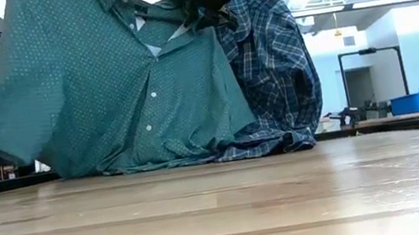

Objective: Hang clothes
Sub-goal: Unhang the green polo shirt from the hanger rack

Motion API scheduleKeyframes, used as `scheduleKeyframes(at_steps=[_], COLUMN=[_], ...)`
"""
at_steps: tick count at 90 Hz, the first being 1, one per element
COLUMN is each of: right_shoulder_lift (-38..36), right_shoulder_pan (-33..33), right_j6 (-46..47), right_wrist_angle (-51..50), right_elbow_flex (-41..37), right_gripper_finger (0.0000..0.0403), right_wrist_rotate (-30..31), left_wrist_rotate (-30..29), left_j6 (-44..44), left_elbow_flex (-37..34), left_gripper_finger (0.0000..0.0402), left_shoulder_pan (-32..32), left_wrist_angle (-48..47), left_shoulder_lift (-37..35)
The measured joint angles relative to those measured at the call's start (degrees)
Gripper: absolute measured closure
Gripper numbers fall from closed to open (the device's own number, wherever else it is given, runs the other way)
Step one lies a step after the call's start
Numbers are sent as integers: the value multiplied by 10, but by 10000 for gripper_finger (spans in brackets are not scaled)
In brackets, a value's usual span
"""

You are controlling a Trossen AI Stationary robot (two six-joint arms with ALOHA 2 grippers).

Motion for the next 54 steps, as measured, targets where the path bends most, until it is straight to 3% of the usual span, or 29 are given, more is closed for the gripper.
scheduleKeyframes(at_steps=[11, 32, 54], right_shoulder_lift=[-19, -75, -79], right_shoulder_pan=[-6, -24, -41], right_j6=[-50, -127, -124], right_wrist_angle=[-16, -116, -248], right_elbow_flex=[0, 1, 1], right_gripper_finger=[397, 401, 402], right_wrist_rotate=[-2, 21, -18], left_wrist_rotate=[-6, -5, 17], left_j6=[11, 44, 82], left_elbow_flex=[0, 0, 0], left_gripper_finger=[398, 398, 399], left_shoulder_pan=[6, 19, 0], left_wrist_angle=[-30, -137, -43], left_shoulder_lift=[0, -2, -44])
